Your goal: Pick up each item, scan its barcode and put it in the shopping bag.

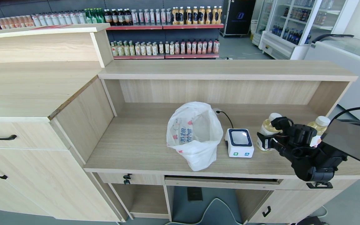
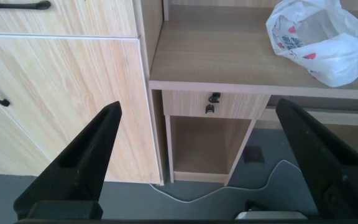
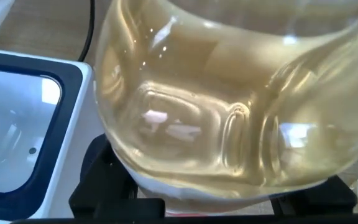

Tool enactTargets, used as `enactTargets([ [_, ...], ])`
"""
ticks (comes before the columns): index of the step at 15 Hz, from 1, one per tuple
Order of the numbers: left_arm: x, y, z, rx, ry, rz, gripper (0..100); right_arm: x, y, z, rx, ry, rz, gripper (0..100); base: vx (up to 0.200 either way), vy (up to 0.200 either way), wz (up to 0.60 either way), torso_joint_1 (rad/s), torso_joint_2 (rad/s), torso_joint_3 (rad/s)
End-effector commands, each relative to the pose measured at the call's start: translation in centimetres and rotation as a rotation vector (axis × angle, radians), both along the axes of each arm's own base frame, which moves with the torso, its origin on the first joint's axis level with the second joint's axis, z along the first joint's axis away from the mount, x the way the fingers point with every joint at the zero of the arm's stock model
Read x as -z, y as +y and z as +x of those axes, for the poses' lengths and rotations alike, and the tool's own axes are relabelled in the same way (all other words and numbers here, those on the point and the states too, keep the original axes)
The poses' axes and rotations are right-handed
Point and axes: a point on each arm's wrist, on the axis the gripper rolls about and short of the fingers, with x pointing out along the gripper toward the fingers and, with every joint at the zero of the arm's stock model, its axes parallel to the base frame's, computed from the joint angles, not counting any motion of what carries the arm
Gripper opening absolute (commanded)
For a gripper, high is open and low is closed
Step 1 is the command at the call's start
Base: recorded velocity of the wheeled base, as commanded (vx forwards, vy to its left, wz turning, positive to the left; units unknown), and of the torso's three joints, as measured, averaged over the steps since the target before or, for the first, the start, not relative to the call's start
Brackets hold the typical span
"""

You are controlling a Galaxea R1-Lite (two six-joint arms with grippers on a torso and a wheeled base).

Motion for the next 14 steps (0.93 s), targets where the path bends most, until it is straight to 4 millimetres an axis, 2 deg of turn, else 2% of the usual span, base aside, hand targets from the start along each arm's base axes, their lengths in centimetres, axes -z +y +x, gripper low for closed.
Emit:
enactTargets([
  [1,0.0,0.0,0.0,0.000,0.000,-0.001,100,-5.6,-0.6,-1.3,-0.031,-0.044,0.033,0,0.000,0.000,0.00,0.000,0.00,0.000],
  [3,0.0,0.0,0.0,0.000,0.000,-0.001,100,-11.6,-0.7,-4.2,-0.051,0.000,0.139,0,0.000,0.000,0.00,0.000,0.00,0.000],
  [4,0.0,0.0,0.0,0.000,0.000,-0.001,100,-13.8,-0.6,-5.4,-0.070,0.010,0.180,0,0.000,0.000,0.00,0.000,0.00,0.000],
  [5,0.0,0.0,0.0,0.000,0.000,-0.001,100,-18.0,-0.5,-8.5,-0.179,0.043,0.247,0,0.000,0.000,0.00,0.000,0.00,0.000],
  [6,0.0,0.0,0.0,0.000,0.000,-0.001,100,-19.7,-0.6,-10.3,-0.249,0.075,0.280,0,0.000,0.000,0.00,0.000,0.00,0.000],
  [7,0.0,0.0,0.0,0.000,0.000,-0.001,100,-22.0,-0.1,-13.2,-0.367,0.132,0.335,0,0.000,0.000,0.00,0.000,0.00,0.000],
  [8,0.0,0.0,0.0,0.000,0.000,-0.001,100,-22.9,0.2,-14.7,-0.454,0.162,0.371,0,0.000,0.000,0.00,0.000,0.00,0.000],
  [9,0.0,0.0,0.0,0.000,0.000,-0.001,100,-23.9,0.7,-16.9,-0.659,0.179,0.414,0,0.000,0.000,0.00,0.000,0.00,0.000],
  [10,0.0,0.0,0.0,0.000,0.000,-0.001,100,-24.5,1.0,-18.4,-0.772,0.181,0.435,0,0.000,0.000,0.00,0.000,0.00,0.000],
  [12,0.0,0.0,0.0,0.000,0.000,-0.001,100,-25.2,1.8,-21.2,-0.956,0.201,0.470,0,0.000,0.000,0.00,0.000,0.00,0.000],
  [14,0.0,0.0,0.0,0.000,0.000,-0.001,100,-25.7,2.7,-23.0,-1.069,0.223,0.493,0,0.000,0.000,0.00,0.000,0.00,0.000],
])
